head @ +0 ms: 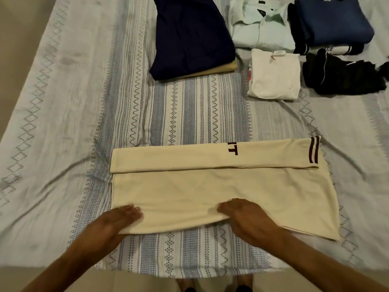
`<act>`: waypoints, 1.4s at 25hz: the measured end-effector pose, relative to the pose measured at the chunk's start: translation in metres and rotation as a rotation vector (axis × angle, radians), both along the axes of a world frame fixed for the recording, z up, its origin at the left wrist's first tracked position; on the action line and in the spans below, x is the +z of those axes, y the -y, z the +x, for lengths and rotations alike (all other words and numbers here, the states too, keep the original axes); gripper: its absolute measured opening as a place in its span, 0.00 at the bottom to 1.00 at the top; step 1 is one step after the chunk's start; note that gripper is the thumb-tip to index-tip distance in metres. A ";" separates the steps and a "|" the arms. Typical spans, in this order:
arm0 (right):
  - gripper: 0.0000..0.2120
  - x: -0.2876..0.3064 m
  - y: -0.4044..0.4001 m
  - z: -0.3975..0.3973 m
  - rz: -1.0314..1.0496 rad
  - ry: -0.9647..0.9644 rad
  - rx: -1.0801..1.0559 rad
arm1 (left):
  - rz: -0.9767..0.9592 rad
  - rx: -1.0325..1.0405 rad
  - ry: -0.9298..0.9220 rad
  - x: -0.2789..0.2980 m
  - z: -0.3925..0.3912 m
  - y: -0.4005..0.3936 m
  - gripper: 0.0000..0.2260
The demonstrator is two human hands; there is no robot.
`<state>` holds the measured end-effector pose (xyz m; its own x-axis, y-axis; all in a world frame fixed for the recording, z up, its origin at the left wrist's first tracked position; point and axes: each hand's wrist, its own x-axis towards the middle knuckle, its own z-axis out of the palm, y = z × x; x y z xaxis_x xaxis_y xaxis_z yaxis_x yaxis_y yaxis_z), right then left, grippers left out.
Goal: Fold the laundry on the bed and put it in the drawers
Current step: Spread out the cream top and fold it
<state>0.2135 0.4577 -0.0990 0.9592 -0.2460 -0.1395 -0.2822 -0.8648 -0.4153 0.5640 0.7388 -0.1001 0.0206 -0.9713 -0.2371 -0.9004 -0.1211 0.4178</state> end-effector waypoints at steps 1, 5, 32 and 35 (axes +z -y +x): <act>0.16 0.010 0.019 0.010 0.170 -0.034 -0.065 | 0.033 0.136 -0.138 0.014 0.008 0.011 0.19; 0.11 0.024 0.099 0.056 0.648 -0.254 -0.338 | 0.055 0.628 -0.556 0.036 0.036 0.069 0.07; 0.15 0.049 0.215 -0.161 0.813 -0.250 -1.067 | 0.092 1.097 -0.303 0.003 0.027 0.093 0.24; 0.15 0.042 0.210 -0.162 0.870 -0.119 -1.114 | 0.052 1.182 -0.405 0.002 0.026 0.088 0.27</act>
<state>0.0512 0.2475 -0.0571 0.2951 -0.6492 -0.7010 -0.7069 0.3452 -0.6174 0.5897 0.6511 -0.0984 0.7898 -0.3970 -0.4676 -0.0370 -0.7918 0.6096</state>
